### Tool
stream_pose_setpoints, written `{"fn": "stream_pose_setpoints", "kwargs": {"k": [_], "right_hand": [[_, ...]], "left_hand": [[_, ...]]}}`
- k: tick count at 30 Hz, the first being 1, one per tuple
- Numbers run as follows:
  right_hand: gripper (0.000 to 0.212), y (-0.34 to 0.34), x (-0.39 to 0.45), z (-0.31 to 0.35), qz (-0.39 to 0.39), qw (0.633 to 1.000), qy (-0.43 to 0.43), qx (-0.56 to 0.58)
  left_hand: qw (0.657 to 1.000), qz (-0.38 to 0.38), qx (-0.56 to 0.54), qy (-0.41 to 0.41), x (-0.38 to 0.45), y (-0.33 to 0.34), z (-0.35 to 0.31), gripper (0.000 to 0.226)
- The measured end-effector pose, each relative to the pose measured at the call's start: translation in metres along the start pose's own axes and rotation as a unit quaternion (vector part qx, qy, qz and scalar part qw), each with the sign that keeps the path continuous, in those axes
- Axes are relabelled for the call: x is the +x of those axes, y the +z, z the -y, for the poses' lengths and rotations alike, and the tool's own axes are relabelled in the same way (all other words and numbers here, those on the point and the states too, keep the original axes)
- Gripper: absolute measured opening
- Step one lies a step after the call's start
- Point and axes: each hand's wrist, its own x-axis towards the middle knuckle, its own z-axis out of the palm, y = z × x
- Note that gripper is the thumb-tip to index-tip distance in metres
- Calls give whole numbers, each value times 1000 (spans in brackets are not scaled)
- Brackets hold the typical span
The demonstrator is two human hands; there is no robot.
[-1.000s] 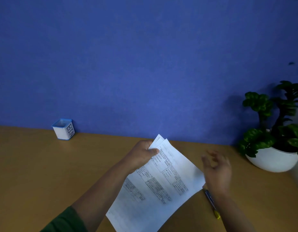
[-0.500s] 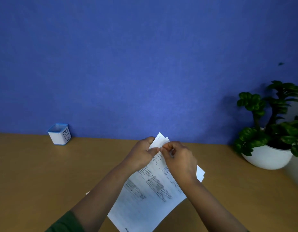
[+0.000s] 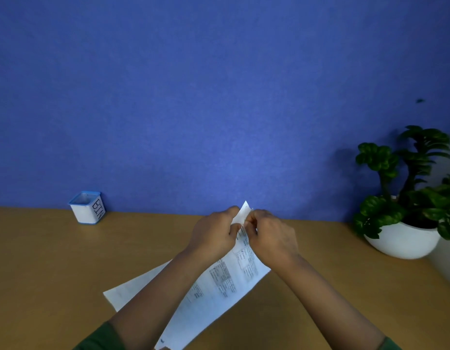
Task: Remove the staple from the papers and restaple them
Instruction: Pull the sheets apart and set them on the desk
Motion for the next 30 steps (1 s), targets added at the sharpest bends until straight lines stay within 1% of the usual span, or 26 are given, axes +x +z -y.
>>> {"fn": "stream_pose_setpoints", "kwargs": {"k": [4,7,8,10,12,15,17,20,22,25,28,30], "right_hand": [[17,-10,5,3,32,999,-15,-33],[19,-17,7,6,44,997,-26,-65],[19,-18,7,6,38,997,-25,-68],[18,-19,5,6,5,999,-19,-47],[15,-16,0,4,-40,999,-6,5],[13,-9,-8,4,-95,993,11,73],[13,-7,-10,4,-108,990,19,84],[15,-8,-11,4,-103,992,19,65],[16,-11,-11,5,-90,994,18,53],[15,-16,-10,5,-54,997,35,41],[17,-23,-7,6,-16,998,44,29],[20,-28,-6,8,19,998,57,28]], "left_hand": [[996,-22,70,45,-1,-1,-1,14],[995,-19,81,49,0,0,-2,11],[996,-24,68,45,0,-1,-2,11],[999,-36,3,24,1,-2,-2,15],[997,-28,-78,-10,2,-4,-3,19],[988,-13,-148,-32,2,-4,-5,14],[983,0,-181,-36,2,-4,-6,10],[976,8,-215,-43,2,-5,-8,11],[979,-5,-198,-43,2,-5,-10,10],[989,-51,-134,-32,0,-5,-15,9],[995,-89,-45,15,-3,-5,-18,10],[992,-106,37,64,-6,-6,-21,8]]}}
